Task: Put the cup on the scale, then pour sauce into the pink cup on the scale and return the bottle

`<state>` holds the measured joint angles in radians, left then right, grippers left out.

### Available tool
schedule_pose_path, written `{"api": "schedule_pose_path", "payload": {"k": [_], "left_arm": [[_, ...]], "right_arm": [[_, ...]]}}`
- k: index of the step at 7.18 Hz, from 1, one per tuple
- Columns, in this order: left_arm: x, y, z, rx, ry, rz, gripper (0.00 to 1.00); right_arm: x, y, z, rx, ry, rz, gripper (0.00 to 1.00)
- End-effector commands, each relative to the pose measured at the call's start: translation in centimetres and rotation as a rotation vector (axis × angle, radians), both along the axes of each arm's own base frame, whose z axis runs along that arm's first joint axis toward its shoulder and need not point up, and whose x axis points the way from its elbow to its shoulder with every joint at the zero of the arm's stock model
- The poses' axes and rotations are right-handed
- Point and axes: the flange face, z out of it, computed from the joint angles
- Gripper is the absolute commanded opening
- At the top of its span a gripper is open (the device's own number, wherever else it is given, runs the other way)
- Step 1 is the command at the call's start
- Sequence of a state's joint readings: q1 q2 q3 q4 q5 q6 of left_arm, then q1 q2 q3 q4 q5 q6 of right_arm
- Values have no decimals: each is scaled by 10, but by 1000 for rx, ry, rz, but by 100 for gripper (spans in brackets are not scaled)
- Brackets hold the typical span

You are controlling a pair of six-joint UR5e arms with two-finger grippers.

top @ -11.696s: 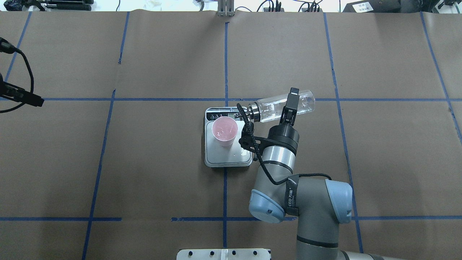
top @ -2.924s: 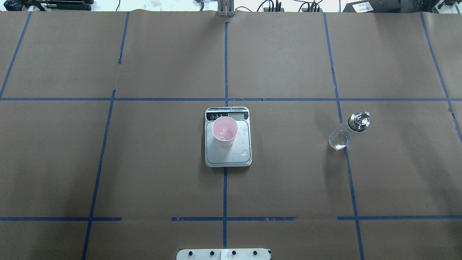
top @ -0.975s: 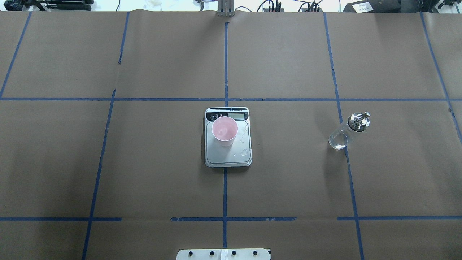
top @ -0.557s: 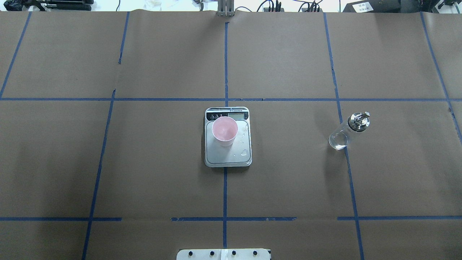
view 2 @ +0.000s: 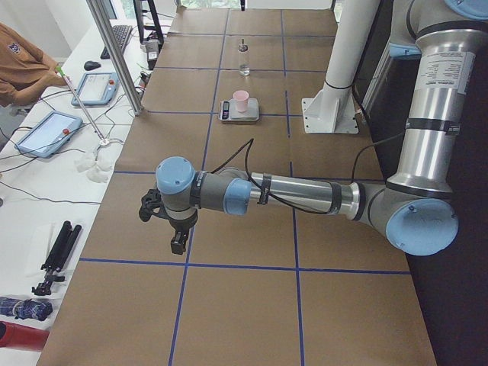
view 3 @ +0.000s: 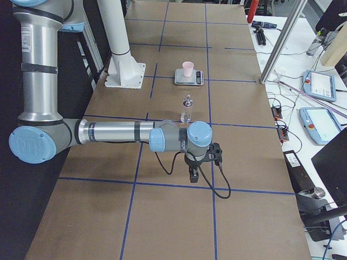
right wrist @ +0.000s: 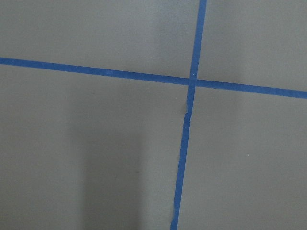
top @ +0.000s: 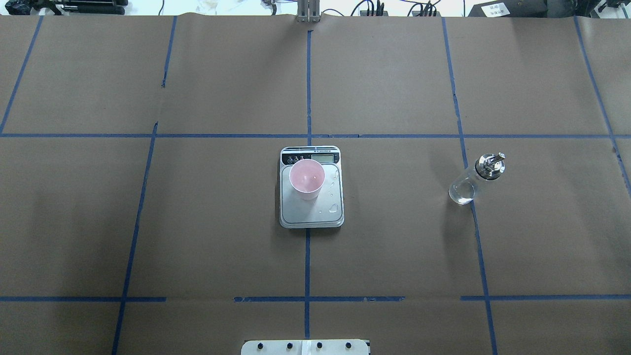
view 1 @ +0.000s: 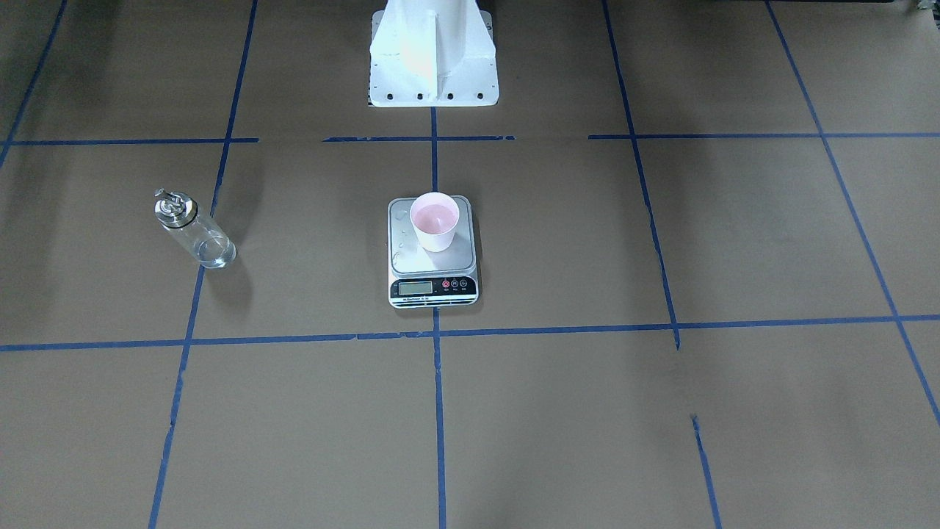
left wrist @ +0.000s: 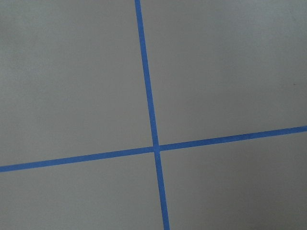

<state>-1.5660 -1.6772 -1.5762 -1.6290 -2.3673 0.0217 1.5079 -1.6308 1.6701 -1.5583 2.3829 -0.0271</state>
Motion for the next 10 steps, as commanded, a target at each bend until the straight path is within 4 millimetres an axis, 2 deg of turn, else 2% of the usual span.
{"api": "schedule_pose_path", "payload": {"k": [1, 4, 10], "left_arm": [[1, 1, -2, 7, 1, 2, 100], [0, 3, -2, 9, 1, 1, 100], [1, 1, -13, 26, 1, 1, 100]], "right_arm": [[0, -1, -2, 4, -4, -1, 100], [-1, 2, -14, 25, -35, -3, 100], [-1, 1, -15, 31, -24, -4, 100]]}}
